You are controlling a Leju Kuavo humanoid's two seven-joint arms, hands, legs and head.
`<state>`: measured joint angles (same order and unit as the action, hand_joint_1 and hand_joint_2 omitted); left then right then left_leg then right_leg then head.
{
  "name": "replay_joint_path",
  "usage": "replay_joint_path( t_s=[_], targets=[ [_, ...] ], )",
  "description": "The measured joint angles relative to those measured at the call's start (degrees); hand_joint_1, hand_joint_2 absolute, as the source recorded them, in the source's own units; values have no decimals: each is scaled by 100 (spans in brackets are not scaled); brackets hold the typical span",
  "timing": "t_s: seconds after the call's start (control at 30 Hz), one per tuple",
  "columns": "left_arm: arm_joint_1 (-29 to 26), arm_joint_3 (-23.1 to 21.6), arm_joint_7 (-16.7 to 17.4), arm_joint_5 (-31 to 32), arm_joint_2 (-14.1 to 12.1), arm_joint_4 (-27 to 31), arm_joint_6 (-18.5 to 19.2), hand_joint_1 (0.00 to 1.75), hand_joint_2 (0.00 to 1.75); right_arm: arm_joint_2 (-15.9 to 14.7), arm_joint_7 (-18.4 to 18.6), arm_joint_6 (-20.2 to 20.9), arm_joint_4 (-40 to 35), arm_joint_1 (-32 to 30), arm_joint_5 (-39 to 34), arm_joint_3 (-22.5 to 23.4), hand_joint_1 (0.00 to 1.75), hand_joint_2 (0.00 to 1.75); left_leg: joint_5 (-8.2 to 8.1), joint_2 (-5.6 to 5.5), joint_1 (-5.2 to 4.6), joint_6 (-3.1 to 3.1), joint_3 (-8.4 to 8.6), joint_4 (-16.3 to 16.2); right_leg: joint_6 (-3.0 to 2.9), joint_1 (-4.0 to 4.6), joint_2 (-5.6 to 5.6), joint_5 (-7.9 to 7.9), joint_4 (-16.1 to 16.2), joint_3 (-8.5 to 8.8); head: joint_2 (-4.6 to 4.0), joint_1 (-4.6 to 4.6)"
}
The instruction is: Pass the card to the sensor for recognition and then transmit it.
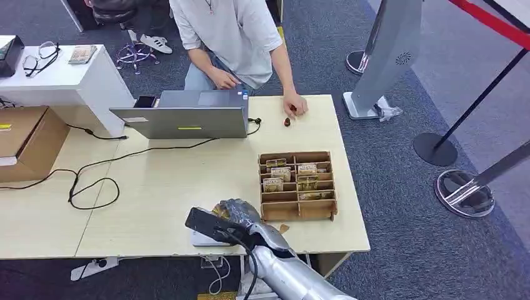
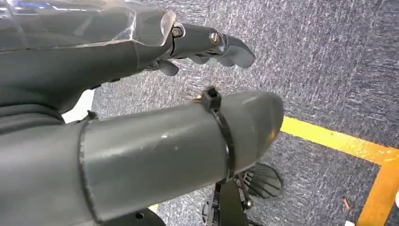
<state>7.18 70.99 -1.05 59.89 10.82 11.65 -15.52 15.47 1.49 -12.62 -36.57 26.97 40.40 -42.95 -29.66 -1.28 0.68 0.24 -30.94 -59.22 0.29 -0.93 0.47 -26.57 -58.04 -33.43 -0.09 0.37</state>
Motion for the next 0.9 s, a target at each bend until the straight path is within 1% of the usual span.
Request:
replay_joint_path(
  t_s=[0.07,0.17,0.4,0.5,0.63,0.9],
  targets=[
    [1,-13,-22,9,0,0,2,0,0,0,109,-215,39,6,222,0,175,175,0,0,0,0,0,0,0,0,0,0,0,0,0,0],
    [0,-44,-61,7,0,0,4,0,0,0,232,-411,87,16,531,0,175,175,0,0,0,0,0,0,0,0,0,0,0,0,0,-2],
    [2,-81,-81,-2,0,0,7,0,0,37,255,-426,225,83,955,0,175,175,0,0,0,0,0,0,0,0,0,0,0,0,0,-2],
    [1,-81,-92,-4,0,0,7,0,0,55,251,-371,271,110,1073,0,175,175,0,0,0,0,0,0,0,0,0,0,0,0,0,0],
    [0,-81,-118,-9,0,0,7,0,0,90,177,-197,310,137,1165,-7,175,175,0,0,0,0,1,0,0,0,0,0,0,0,0,0],
    [-4,-81,-155,-11,0,0,17,0,0,151,-200,290,347,141,1023,-7,175,175,0,0,0,0,1,0,0,0,0,0,0,0,0,-2]
  ],
)
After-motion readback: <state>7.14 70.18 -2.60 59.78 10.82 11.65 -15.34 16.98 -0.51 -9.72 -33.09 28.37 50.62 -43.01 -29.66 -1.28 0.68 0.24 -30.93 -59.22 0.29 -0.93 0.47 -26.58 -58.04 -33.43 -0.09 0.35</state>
